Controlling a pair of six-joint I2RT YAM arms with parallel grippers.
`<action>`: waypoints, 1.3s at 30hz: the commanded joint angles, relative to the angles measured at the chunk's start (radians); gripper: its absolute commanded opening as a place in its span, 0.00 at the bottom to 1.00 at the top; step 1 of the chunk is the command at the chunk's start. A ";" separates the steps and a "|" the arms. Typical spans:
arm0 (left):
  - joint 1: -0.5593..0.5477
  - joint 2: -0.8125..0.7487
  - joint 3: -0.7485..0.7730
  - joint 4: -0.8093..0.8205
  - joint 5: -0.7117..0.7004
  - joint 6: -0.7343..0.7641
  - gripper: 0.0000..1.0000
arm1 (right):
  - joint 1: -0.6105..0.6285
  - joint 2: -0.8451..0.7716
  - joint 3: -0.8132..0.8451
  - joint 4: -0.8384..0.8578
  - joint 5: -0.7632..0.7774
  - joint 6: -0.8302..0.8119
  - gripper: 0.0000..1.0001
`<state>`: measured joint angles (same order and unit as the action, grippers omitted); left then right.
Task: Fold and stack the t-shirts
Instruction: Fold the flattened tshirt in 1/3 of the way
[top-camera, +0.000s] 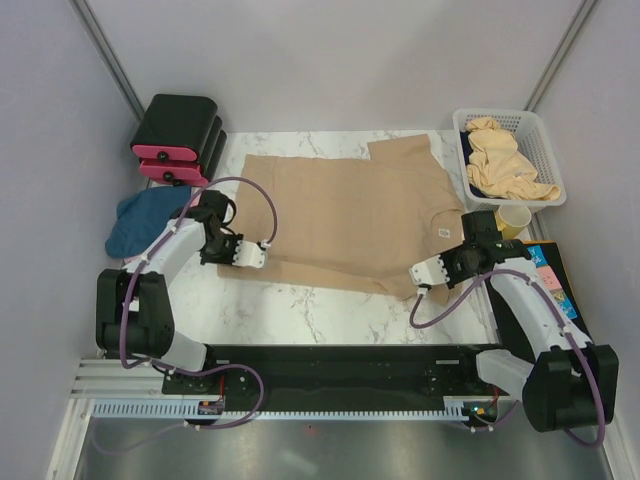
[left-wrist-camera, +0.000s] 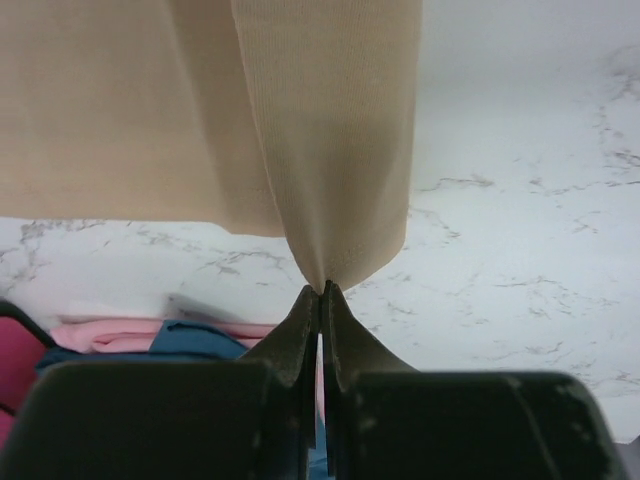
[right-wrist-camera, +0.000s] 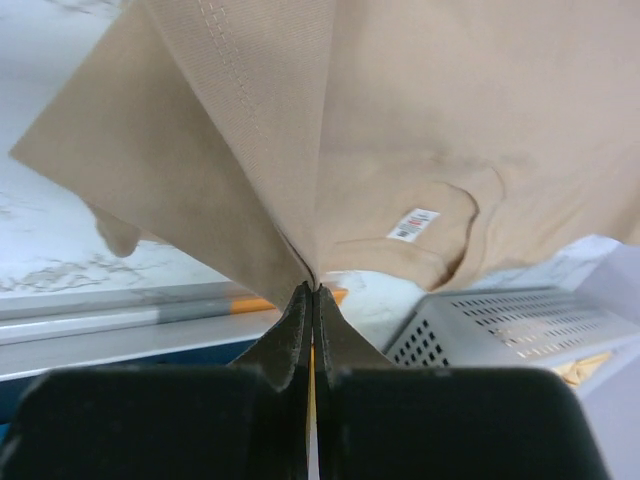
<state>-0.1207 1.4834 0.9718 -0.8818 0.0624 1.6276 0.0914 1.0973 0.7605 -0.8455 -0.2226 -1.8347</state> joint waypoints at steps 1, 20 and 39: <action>0.016 0.015 0.038 0.035 0.010 -0.043 0.02 | -0.007 0.044 0.085 0.100 0.015 0.041 0.00; 0.016 0.113 0.094 0.233 0.004 -0.044 0.02 | -0.010 0.291 0.215 0.453 0.072 0.091 0.00; 0.015 0.235 0.192 0.325 -0.009 -0.034 0.02 | -0.010 0.437 0.287 0.713 0.075 0.117 0.00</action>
<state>-0.1104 1.7073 1.1339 -0.5812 0.0559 1.6123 0.0868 1.5150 0.9977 -0.2409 -0.1577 -1.7374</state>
